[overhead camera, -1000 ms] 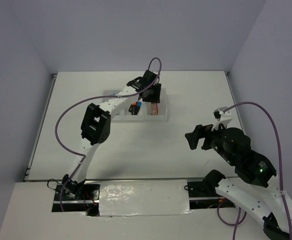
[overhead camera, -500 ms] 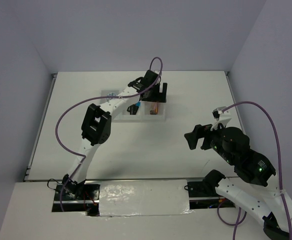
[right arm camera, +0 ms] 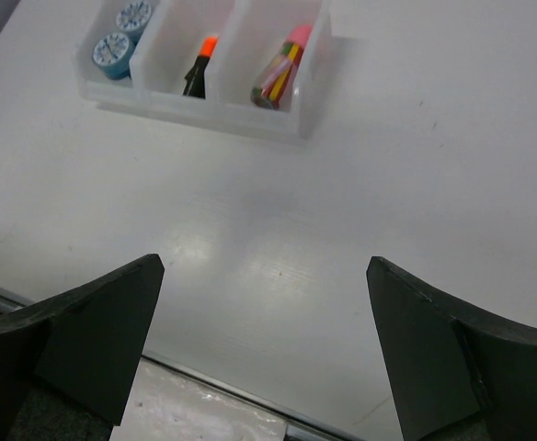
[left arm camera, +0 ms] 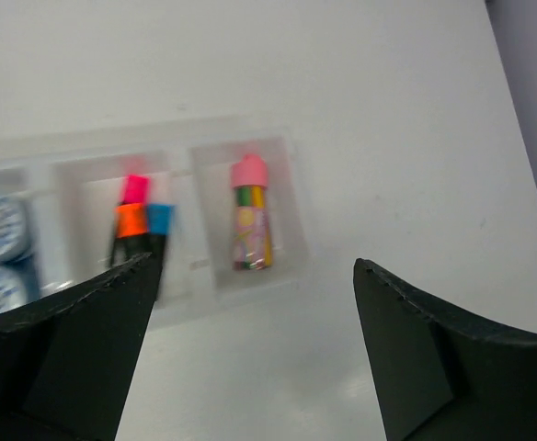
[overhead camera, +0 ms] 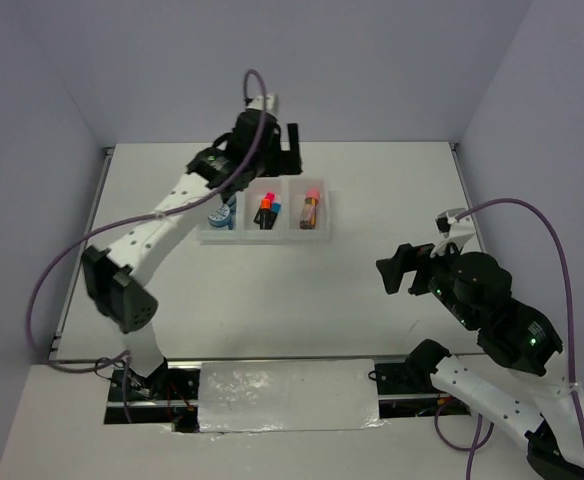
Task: Sort the stationery into containers
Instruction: Reset both arms
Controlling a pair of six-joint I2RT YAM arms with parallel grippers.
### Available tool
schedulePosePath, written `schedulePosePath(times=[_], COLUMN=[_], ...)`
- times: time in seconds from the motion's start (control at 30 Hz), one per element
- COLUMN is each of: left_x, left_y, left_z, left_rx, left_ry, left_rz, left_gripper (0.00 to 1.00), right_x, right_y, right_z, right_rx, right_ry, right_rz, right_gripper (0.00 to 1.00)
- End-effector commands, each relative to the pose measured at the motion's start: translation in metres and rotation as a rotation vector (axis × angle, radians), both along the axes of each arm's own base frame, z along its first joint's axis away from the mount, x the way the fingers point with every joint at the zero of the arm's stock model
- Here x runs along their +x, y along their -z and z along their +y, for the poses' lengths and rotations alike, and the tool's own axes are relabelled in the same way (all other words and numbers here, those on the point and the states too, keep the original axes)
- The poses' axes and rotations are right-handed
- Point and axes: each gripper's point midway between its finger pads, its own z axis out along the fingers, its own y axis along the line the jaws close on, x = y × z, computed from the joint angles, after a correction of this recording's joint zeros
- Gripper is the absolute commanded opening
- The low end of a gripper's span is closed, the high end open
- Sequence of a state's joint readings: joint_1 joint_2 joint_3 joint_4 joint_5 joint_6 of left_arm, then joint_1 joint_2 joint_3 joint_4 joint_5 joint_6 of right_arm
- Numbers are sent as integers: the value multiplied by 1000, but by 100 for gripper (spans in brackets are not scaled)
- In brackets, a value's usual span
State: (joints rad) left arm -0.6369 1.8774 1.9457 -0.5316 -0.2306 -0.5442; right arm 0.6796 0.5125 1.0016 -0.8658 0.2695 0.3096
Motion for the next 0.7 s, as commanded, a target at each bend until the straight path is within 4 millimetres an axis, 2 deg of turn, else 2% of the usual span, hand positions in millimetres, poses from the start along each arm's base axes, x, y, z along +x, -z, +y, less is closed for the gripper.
schedulePosePath(times=[0.0, 0.03, 0.07, 0.1, 0.13, 0.17, 0.2, 0.23, 0.27, 0.3, 0.33, 0.4, 0.5, 0.67], left_x=[-21, -34, -55, -62, -75, -103, -115, -141, -153, -173, -182, -207, -232, -257], left_y=[-30, -28, -33, -32, -35, -35, -35, -36, -38, -49, -38, -38, -38, -28], left_z=[113, 136, 162, 194, 213, 237, 260, 277, 286, 295, 298, 307, 318, 334], left_rx=[121, 145, 144, 168, 173, 181, 192, 197, 197, 176, 191, 189, 186, 187], left_ry=[-281, -322, -366, -450, -487, -522, -582, -605, -619, -618, -612, -602, -600, -628], left_rz=[-28, -5, -7, -6, -7, -2, -4, -15, -31, -80, -66, -100, -145, -197], left_gripper=[99, 99, 99, 99, 99, 99, 99, 99, 99, 99, 99, 99, 99, 99], right_x=[1, -1, -3, -4, -7, -10, -11, -15, -17, -19, -20, -25, -31, -41], right_y=[-42, -54, -55, -58, -68, -68, -70, -74, -79, -77, -78, -79, -76, -66], right_z=[-23, -30, -35, -39, -43, -47, -51, -55, -59, -61, -63, -67, -76, -85], right_rx=[2, 7, -5, -6, 6, 0, -1, 4, 9, 4, 5, 11, 23, 48], right_ry=[85, 105, 119, 134, 140, 152, 170, 178, 187, 191, 194, 198, 216, 237], right_rz=[-105, -127, -122, -128, -144, -135, -136, -138, -146, -138, -138, -147, -166, -157], right_gripper=[100, 100, 100, 100, 100, 100, 100, 100, 100, 100, 100, 100, 100, 100])
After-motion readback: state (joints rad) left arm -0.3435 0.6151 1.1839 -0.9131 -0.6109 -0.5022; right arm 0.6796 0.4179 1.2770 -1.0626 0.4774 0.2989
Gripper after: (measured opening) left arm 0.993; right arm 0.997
